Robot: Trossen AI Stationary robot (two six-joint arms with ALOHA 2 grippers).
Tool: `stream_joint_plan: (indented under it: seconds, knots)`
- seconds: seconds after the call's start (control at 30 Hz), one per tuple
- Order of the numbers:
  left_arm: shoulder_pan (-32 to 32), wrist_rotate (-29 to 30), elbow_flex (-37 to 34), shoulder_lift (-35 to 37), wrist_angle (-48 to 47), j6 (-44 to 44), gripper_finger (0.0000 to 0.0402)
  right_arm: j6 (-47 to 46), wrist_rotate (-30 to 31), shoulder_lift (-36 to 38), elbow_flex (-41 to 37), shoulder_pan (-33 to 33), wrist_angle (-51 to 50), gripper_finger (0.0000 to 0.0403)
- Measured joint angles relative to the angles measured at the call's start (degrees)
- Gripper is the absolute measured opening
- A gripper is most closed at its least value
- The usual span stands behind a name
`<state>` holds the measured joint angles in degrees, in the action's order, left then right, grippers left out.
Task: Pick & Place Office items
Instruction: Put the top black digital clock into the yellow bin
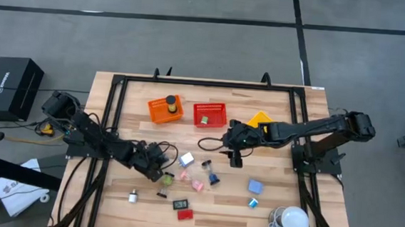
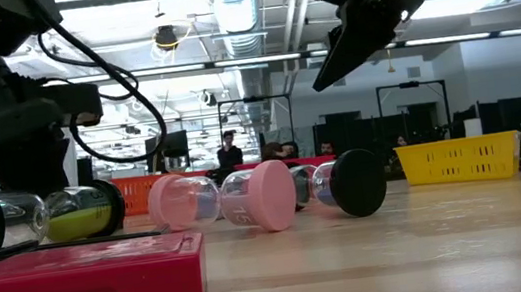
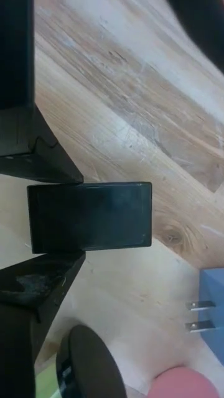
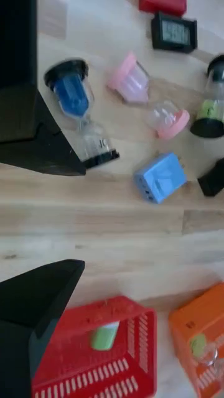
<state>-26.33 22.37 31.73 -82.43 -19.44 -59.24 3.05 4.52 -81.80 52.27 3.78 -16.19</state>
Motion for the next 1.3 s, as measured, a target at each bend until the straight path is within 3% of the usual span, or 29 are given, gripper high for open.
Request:
stream_joint_plan:
  seconds: [0.3, 0.57, 0.73, 1.07, 1.3]
  knots:
    - [1.2, -0.9, 0.0, 0.0, -0.1, 2.0, 0.0188, 3.5, 0.0, 0.0, 0.0, -1.3, 2.6, 0.0225]
    - [1.4, 0.1, 0.0, 0.0, 0.2, 3.4, 0.0147, 4.8, 0.0, 0.0, 0.0, -1.2, 3.5, 0.0225]
    - [1.4, 3.2, 0.0, 0.0, 0.4, 4.6, 0.0165, 4.1, -0.2, -0.1, 0.0, -1.8, 6.4, 0.022]
    - [6.3, 7.8, 5.2, 1.3, 1.2, 17.9, 0.0154, 6.7, -4.4, -11.7, 0.0, -2.1, 22.8, 0.0213]
    - [9.8, 7.9, 8.8, 5.9, 3.2, 31.4, 0.017, 8.0, -4.6, -17.8, 4.3, -2.9, 24.6, 0.022]
